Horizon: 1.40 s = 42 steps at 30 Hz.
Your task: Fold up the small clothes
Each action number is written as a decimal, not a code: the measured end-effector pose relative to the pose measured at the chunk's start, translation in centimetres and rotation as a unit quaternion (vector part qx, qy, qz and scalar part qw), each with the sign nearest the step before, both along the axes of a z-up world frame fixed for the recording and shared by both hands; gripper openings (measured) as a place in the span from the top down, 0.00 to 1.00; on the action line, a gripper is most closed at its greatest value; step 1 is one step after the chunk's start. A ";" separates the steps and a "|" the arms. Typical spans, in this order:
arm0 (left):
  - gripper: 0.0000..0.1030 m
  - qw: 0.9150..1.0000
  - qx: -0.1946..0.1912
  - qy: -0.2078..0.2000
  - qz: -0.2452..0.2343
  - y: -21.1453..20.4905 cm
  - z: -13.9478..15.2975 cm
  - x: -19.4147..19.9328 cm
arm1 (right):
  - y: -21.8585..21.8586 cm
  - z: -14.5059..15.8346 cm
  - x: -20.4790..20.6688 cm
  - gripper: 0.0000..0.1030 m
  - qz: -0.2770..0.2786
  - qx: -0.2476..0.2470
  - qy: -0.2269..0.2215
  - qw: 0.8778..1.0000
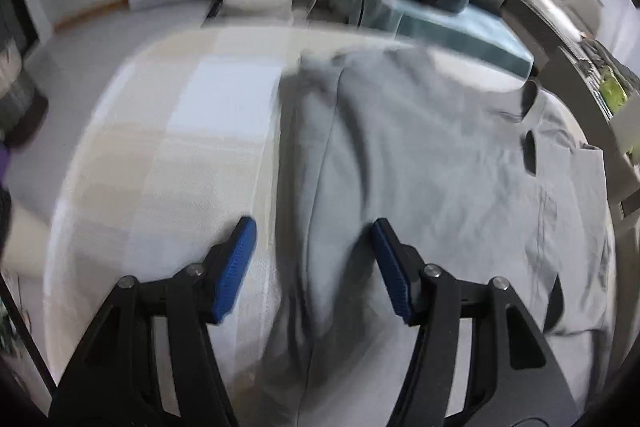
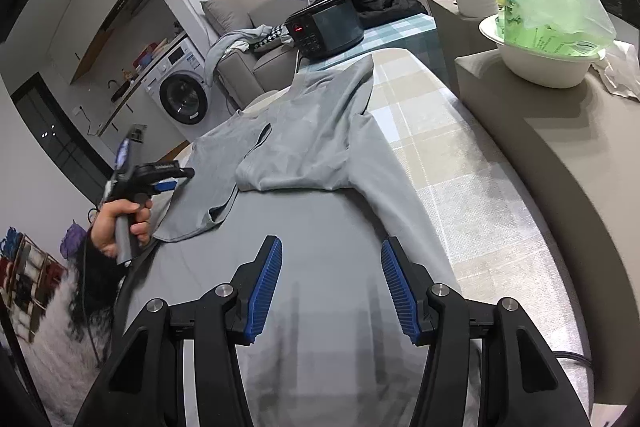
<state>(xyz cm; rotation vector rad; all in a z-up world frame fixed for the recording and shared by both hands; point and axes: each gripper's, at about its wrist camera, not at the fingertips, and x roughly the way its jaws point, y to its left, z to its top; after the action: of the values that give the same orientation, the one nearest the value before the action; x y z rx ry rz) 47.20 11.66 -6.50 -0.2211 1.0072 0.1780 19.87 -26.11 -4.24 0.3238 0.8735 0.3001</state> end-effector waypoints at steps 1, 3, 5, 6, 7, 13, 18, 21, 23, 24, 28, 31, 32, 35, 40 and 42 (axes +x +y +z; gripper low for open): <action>0.78 1.000 0.002 0.008 -0.013 -0.5 -0.2 0.3 | 0.0 0.1 0.0 0.48 -0.001 -0.002 0.000 1.000; 0.97 0.999 0.019 0.012 -0.026 -1.2 0.2 0.8 | -0.2 0.2 -0.1 0.48 -0.006 -0.005 -0.001 1.000; 0.98 1.000 0.025 0.002 -0.019 -0.5 0.7 0.9 | -0.5 0.3 -0.1 0.48 -0.011 -0.006 0.000 1.000; 0.98 1.000 0.024 -0.006 -0.005 0.8 0.9 0.8 | -0.6 0.3 -0.2 0.48 -0.012 -0.006 0.000 1.000; 0.98 1.000 0.020 -0.006 0.011 2.3 0.8 0.7 | -0.6 0.3 -0.2 0.48 -0.012 -0.006 -0.001 1.000; 0.65 0.996 -0.038 0.010 0.085 8.0 0.3 -1.0 | -0.5 -0.2 0.1 0.48 -0.010 -0.005 0.004 1.000; 0.57 0.998 -0.018 -0.030 0.043 5.9 2.7 -5.7 | 0.1 -0.3 -0.1 0.48 0.001 -0.010 0.004 1.000; 0.39 0.998 0.034 -0.047 -0.023 2.8 3.0 -8.8 | 0.1 -0.7 -0.1 0.48 0.000 -0.009 0.011 1.000; 0.39 0.997 0.071 -0.020 -0.034 2.2 1.8 -9.9 | 0.2 -0.6 -0.2 0.48 0.001 -0.011 0.011 1.000; 0.40 0.997 0.069 -0.009 -0.032 2.4 1.2 -10.3 | 0.3 -0.5 -0.4 0.48 0.003 -0.014 0.008 1.000; 0.45 0.996 0.079 0.008 0.035 5.8 -0.3 -12.3 | 0.1 -0.3 -1.1 0.48 0.007 -0.021 0.003 1.000; 0.45 0.994 0.076 0.015 0.078 7.8 0.1 -14.2 | -0.2 -1.1 -0.9 0.48 -0.002 -0.023 0.021 1.000; 0.45 0.995 0.069 0.011 0.077 7.9 0.5 -14.9 | -0.2 -1.4 -0.8 0.48 -0.004 -0.023 0.026 0.999; 0.45 0.998 0.032 -0.025 0.051 7.2 2.2 -18.2 | 0.3 -1.5 -0.9 0.48 0.005 -0.023 0.025 0.999; 0.41 0.998 0.000 -0.058 0.012 4.7 4.4 -24.9 | 1.1 -1.9 -1.3 0.48 0.021 -0.034 0.032 0.999; 0.30 0.997 -0.007 -0.070 0.009 3.6 5.2 -27.8 | 1.6 -1.9 -1.6 0.48 0.026 -0.046 0.030 0.998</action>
<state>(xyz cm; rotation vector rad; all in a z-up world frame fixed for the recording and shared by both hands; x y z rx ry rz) 19.38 15.29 -1.31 -0.2520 0.8678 0.1707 18.23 -24.55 -6.11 0.2261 0.9532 0.2983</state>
